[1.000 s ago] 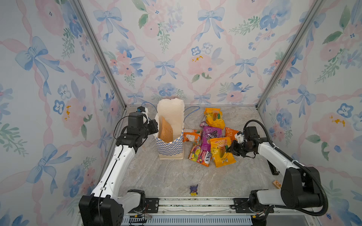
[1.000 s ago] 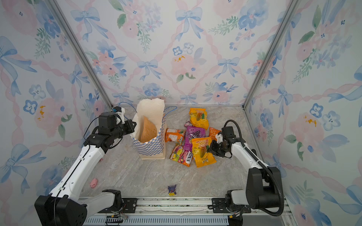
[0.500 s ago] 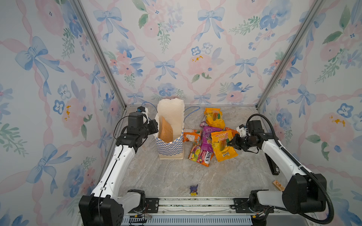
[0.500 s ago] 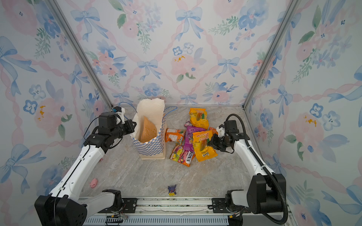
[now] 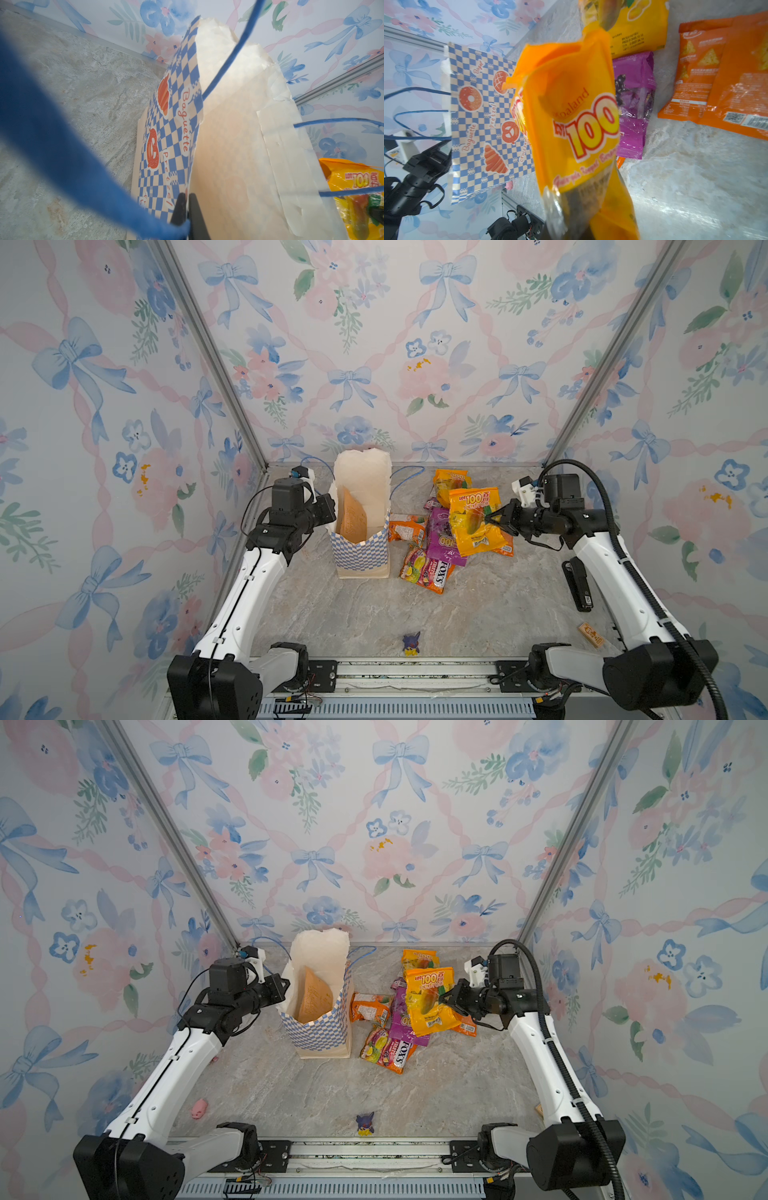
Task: Place the snacks into the paper bag
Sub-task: 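Lift the yellow gummy bag with the right gripper off the pile, then carry the yellow gummy bag with the right gripper over the paper bag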
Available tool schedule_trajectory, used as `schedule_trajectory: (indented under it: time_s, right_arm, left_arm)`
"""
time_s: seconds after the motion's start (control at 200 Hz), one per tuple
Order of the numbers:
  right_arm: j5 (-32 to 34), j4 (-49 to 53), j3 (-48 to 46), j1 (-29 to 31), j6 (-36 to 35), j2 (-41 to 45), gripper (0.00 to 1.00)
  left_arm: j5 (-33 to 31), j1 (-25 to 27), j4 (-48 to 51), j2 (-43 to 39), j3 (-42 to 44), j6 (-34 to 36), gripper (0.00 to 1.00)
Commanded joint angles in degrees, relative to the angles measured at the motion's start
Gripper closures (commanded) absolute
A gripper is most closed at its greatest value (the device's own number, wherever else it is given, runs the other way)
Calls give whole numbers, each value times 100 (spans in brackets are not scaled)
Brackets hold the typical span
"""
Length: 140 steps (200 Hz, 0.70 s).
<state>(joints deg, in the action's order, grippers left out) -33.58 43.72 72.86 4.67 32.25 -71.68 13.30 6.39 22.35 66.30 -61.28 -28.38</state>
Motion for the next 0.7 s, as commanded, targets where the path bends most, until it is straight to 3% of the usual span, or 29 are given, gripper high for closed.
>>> schedule_trajectory:
  time_s: [0.0, 0.335, 0.46, 0.695]
  right_arm:
    - [-400, -51, 819, 35, 405, 219, 100]
    - [-499, -564, 2215, 269, 1536, 38, 100]
    - [-395, -1019, 2648, 700, 1987, -174, 100]
    - [160, -1128, 3806, 1697, 2020, -876, 100]
  left_arm:
    - [99, 37, -82, -40, 32, -8, 100]
    - [105, 37, -82, -73, 31, -28, 100]
    - [103, 37, -82, -65, 33, -39, 100]
    - [111, 46, -84, -73, 30, -32, 100]
